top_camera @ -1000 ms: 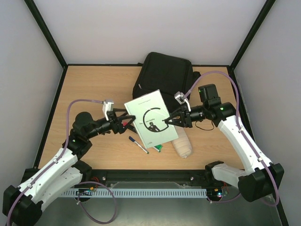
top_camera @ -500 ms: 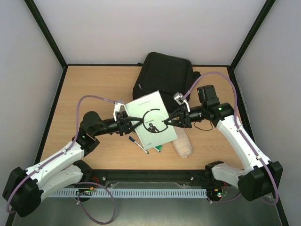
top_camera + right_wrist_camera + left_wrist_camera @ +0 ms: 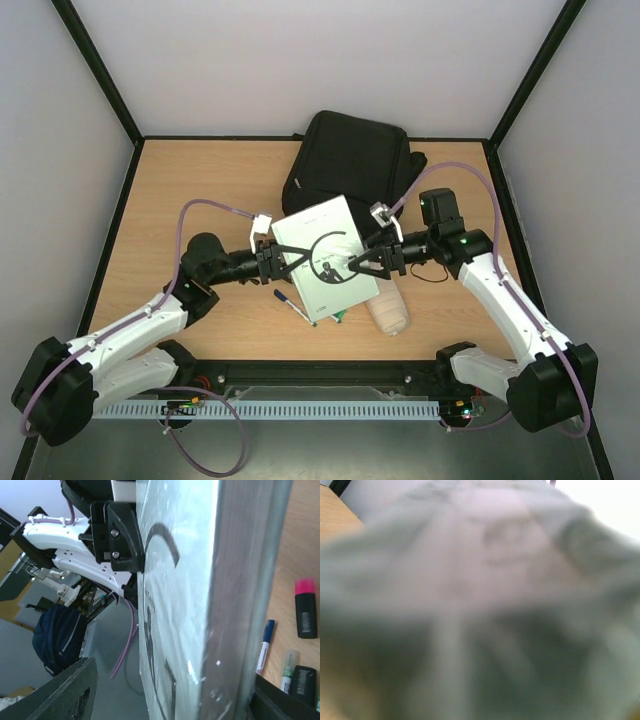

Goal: Pack the student bag
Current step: Pick up the book from the center of the board.

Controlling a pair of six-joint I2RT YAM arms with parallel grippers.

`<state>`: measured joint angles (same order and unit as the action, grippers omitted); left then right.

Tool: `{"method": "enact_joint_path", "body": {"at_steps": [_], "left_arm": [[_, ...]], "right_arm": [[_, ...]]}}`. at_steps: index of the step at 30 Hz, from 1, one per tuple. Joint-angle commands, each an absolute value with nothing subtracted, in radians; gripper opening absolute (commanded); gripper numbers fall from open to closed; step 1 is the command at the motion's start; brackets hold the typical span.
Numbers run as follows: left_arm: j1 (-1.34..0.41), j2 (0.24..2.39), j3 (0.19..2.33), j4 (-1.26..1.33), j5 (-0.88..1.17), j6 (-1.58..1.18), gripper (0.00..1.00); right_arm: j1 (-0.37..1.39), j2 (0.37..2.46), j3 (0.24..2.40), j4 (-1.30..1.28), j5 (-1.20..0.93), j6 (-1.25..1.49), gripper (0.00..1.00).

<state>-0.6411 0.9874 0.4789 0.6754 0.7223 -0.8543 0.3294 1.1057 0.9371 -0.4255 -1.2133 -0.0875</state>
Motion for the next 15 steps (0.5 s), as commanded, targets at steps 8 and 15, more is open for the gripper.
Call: {"method": "enact_joint_path", "body": {"at_steps": [8,15], "left_arm": [[-0.644,1.004,0.574,0.848,0.706,-0.898,0.02],[-0.644,1.041,0.594,0.833,0.713,-0.884,0.03]], "right_arm": [[0.334,1.117,0.852,-0.354,-1.317,-0.034,0.65],[0.334,1.119,0.855,-0.375,-1.414,-0.072,0.26]]}}
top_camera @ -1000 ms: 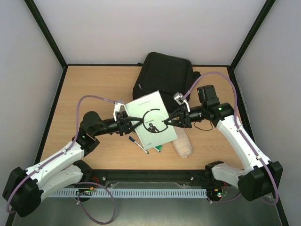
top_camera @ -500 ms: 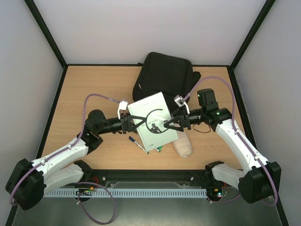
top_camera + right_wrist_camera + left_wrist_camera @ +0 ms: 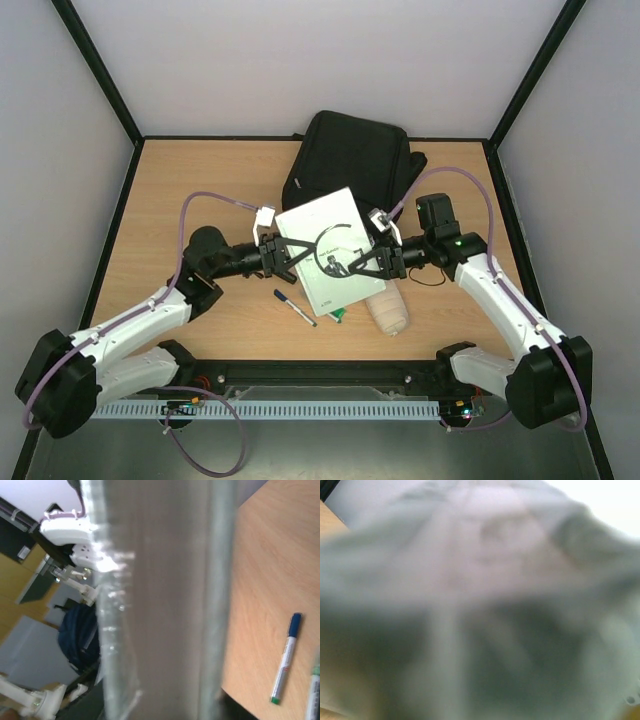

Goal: Pack the student bag
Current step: Pick up the book from the center of the board, then move the student bag to the center of the board.

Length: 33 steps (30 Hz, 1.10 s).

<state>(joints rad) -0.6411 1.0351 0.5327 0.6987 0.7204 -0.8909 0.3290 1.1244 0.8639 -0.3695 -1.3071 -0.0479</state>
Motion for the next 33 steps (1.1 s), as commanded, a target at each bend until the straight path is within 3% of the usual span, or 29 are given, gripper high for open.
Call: {"method": "enact_joint_path", "body": {"at_steps": [1,3,5,7,11,17,20,22,27,33], "left_arm": [[-0.644,1.047,0.595,0.825,0.712,-0.879,0.03],[-0.645,1.055,0.600,0.795,0.701,-0.864,0.14],[-0.643,1.059,0.616,0.723,0.671,-0.830,0.42],[-0.636,1.063,0.641,0.623,0.630,-0.779,0.69],[-0.608,1.083,0.714,0.427,0.542,-0.674,0.85],[-0.531,1.248,0.885,0.057,0.277,-0.563,0.86],[-0.446,1.402,0.988,-0.047,0.199,-0.563,0.78],[-0.388,1.518,1.069,-0.072,0.214,-0.577,0.72],[-0.297,1.844,1.305,-0.087,0.257,-0.596,0.67],[-0.290,2.190,1.704,-0.159,0.336,-0.522,0.70]], "right_arm": [[0.334,1.114,0.853,-0.369,-1.414,-0.066,0.20],[0.333,1.106,0.853,-0.360,-1.413,-0.050,0.08],[0.324,1.098,0.854,-0.350,-1.399,-0.031,0.01],[0.296,1.097,0.855,-0.340,-1.394,-0.003,0.01],[0.184,1.100,0.871,-0.368,-1.373,-0.009,0.01],[-0.015,1.087,0.865,-0.387,-1.278,-0.034,0.01],[-0.118,1.076,0.838,-0.384,-1.212,-0.117,0.01],[-0.146,1.046,0.820,-0.380,-1.119,-0.168,0.01],[-0.161,0.907,0.745,-0.254,-1.052,-0.077,0.01],[-0.161,0.917,0.737,-0.278,-1.000,-0.149,0.01]]}}
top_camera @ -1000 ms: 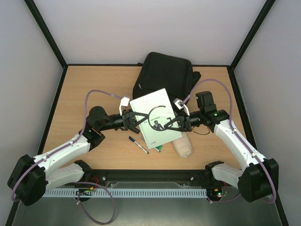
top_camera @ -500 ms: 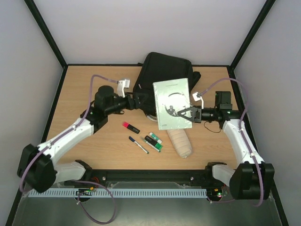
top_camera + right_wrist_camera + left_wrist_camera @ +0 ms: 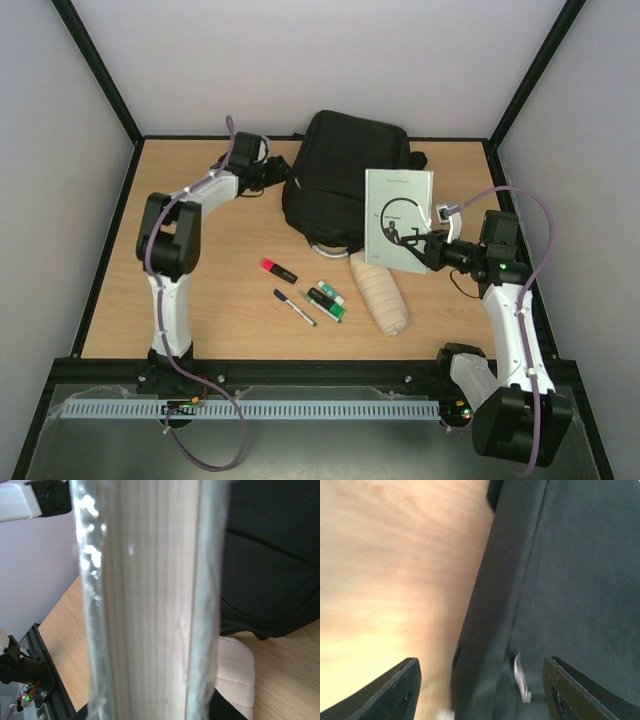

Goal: Pack the student bag
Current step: Move the student bag to the center of the board.

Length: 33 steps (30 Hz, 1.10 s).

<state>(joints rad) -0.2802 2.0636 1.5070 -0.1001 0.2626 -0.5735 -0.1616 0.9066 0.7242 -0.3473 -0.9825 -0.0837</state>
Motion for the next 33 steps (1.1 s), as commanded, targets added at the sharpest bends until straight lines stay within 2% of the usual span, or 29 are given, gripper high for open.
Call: {"method": "enact_joint_path", "body": {"at_steps": [1,5,10,13,16,20,25,33], "left_arm": [[-0.292,2.234,1.756,-0.159,0.350,-0.522,0.70],[-0.295,2.354,1.914,-0.150,0.341,-0.536,0.69],[-0.292,2.431,1.994,-0.126,0.374,-0.555,0.63],[-0.296,2.449,2.007,-0.106,0.415,-0.573,0.54],[-0.302,2.445,1.997,-0.121,0.395,-0.564,0.37],[-0.295,2.374,1.890,-0.104,0.320,-0.590,0.18],[-0.258,2.221,1.661,-0.027,0.218,-0.585,0.03],[-0.165,2.049,1.380,-0.003,0.183,-0.600,0.03]], "right_arm": [[-0.161,0.925,0.745,-0.291,-0.995,-0.165,0.01],[-0.161,0.909,0.748,-0.301,-0.957,-0.187,0.01],[-0.161,0.852,0.724,-0.274,-0.919,-0.181,0.01],[-0.161,0.841,0.723,-0.269,-0.902,-0.180,0.01],[-0.161,0.843,0.724,-0.267,-0.894,-0.177,0.01],[-0.161,0.848,0.724,-0.268,-0.894,-0.175,0.01],[-0.161,0.847,0.723,-0.267,-0.891,-0.177,0.01],[-0.161,0.835,0.723,-0.274,-0.886,-0.179,0.01]]}}
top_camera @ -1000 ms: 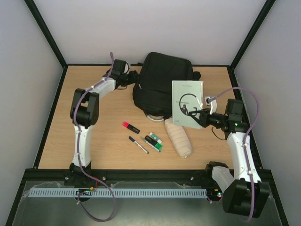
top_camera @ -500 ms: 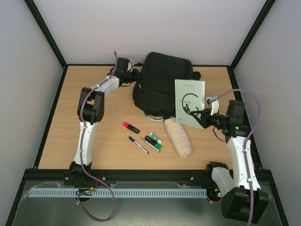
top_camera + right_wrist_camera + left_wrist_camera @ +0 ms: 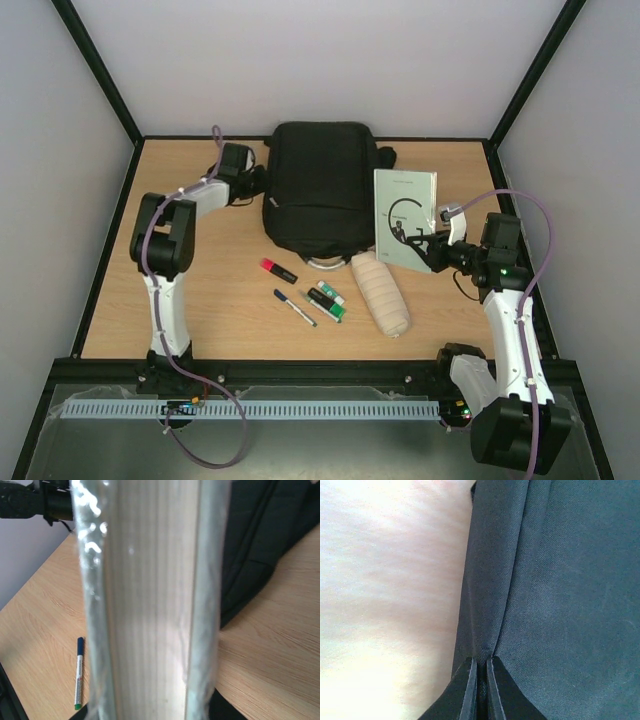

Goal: Pack the student bag
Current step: Move the student bag to the center of the board, then place the book in the student bag.

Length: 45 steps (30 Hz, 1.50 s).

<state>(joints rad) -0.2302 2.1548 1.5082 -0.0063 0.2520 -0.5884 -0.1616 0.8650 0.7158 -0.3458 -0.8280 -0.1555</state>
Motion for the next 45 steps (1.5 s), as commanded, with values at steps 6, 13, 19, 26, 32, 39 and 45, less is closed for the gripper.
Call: {"method": "enact_joint_path", "body": {"at_steps": [6,13,19,26,32,39,45], "left_arm": [[-0.079,1.918,1.174,-0.011,0.064,-0.630,0.02],[-0.089,1.753,1.056,-0.111,-0.063,-0.700,0.56],[-0.191,1.578,1.155,-0.323,-0.082,-0.566,0.65],[-0.450,1.602,1.303,-0.559,-0.133,-0.217,0.66],[-0.587,1.691,1.308,-0.702,-0.223,-0.156,0.64],[-0.681,1.702,1.290,-0.765,-0.244,-0.104,0.74],[-0.769,1.767,1.304,-0.795,-0.300,-0.064,0.73]], "right_arm": [[-0.161,0.834,0.723,-0.271,-0.903,-0.170,0.01],[-0.161,0.847,0.727,-0.277,-0.910,-0.171,0.01],[-0.161,0.843,0.728,-0.284,-0.912,-0.178,0.01],[-0.161,0.848,0.733,-0.291,-0.921,-0.183,0.01],[-0.161,0.850,0.732,-0.301,-0.917,-0.190,0.01],[-0.162,0.866,0.736,-0.306,-0.936,-0.192,0.01],[-0.161,0.865,0.738,-0.314,-0.939,-0.198,0.01]]}}
